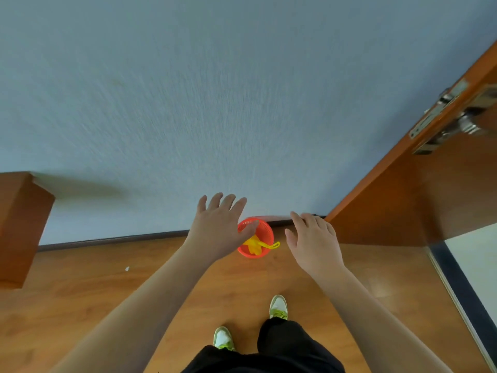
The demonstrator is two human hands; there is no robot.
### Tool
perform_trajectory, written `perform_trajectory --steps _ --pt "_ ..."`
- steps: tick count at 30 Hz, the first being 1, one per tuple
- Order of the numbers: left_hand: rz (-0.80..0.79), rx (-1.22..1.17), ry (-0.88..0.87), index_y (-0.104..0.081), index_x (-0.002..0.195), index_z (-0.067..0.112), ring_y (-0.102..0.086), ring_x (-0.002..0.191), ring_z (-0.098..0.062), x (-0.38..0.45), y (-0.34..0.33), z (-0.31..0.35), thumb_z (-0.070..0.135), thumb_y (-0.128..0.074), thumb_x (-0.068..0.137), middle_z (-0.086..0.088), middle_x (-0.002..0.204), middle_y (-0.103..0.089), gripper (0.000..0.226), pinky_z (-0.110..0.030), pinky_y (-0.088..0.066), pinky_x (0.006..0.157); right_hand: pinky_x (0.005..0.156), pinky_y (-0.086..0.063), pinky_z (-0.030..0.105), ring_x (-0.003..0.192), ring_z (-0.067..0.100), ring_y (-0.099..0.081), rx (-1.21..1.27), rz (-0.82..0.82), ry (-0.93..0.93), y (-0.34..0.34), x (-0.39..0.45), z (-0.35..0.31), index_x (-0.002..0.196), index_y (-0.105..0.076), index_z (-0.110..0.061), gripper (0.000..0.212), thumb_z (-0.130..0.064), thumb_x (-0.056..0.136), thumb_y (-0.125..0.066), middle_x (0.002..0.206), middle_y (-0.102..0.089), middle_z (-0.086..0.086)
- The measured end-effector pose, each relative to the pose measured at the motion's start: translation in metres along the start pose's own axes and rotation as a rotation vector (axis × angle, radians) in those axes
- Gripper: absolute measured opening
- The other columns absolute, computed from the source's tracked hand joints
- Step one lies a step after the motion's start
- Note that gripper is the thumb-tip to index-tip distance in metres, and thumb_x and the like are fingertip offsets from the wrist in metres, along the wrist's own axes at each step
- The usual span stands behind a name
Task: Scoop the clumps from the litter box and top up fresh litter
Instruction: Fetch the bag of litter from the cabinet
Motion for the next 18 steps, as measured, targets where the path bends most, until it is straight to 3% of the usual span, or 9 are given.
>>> perform_trajectory --steps 2,6,12,15,18 --pt "0.002 -0.007 0.001 -0.019 0.153 0.028 -0.018 0.148 -0.026 -0.006 0.013 0.0 0.074 -0.007 0.088 -0.001 0.159 -0.027 0.08 -0.053 -0.013 0.119 0.112 -0.03 0.037 0.135 0.023 -0.04 -0.014 0.023 0.01 0.016 -0.002 -0.005 0.146 -0.032 -0.022 0.053 -0.049 0.1 -0.025 0.145 -0.044 0.003" --pt "0.061 -0.008 -0.006 -0.018 0.153 0.029 -0.02 0.148 -0.025 -0.016 0.038 -0.002 0.073 0.009 0.076 0.0 0.159 -0.029 0.093 -0.052 -0.014 0.119 0.114 -0.027 0.038 0.14 0.024 -0.035 -0.047 0.051 0.027 0.041 -0.003 -0.015 0.147 -0.03 -0.026 0.056 -0.052 0.099 -0.023 0.152 -0.037 0.002" --pt "0.131 -0.026 0.003 -0.021 0.153 0.028 -0.026 0.146 -0.023 -0.026 0.058 -0.009 0.071 0.006 0.078 0.002 0.155 -0.035 0.09 -0.051 -0.017 0.118 0.115 -0.025 0.041 0.141 0.025 -0.032 -0.046 0.078 0.023 0.062 -0.006 -0.026 0.148 -0.03 -0.027 0.058 -0.054 0.097 -0.023 0.154 -0.034 0.002" --pt "0.157 -0.034 -0.034 -0.024 0.152 0.028 -0.034 0.142 -0.021 -0.032 0.062 -0.004 0.07 0.0 0.082 0.003 0.151 -0.042 0.086 -0.05 -0.022 0.116 0.115 -0.026 0.041 0.141 0.026 -0.034 -0.04 0.091 0.005 0.067 -0.012 -0.025 0.148 -0.03 -0.027 0.058 -0.055 0.097 -0.023 0.154 -0.035 0.002" --pt "0.241 -0.061 -0.1 -0.041 0.147 0.023 -0.054 0.126 -0.021 -0.036 0.068 0.007 0.062 -0.018 0.089 0.001 0.132 -0.061 0.073 -0.05 -0.038 0.107 0.112 -0.031 0.042 0.137 0.027 -0.039 -0.024 0.105 -0.023 0.071 -0.024 -0.022 0.147 -0.033 -0.024 0.065 -0.056 0.093 -0.016 0.15 -0.041 0.004"
Point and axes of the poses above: each hand's wrist, its own x-axis towards the middle knuckle, its own y-axis out of the back of the hand, z = x × y, the point moved 8 cm from there along x, towards the middle knuckle
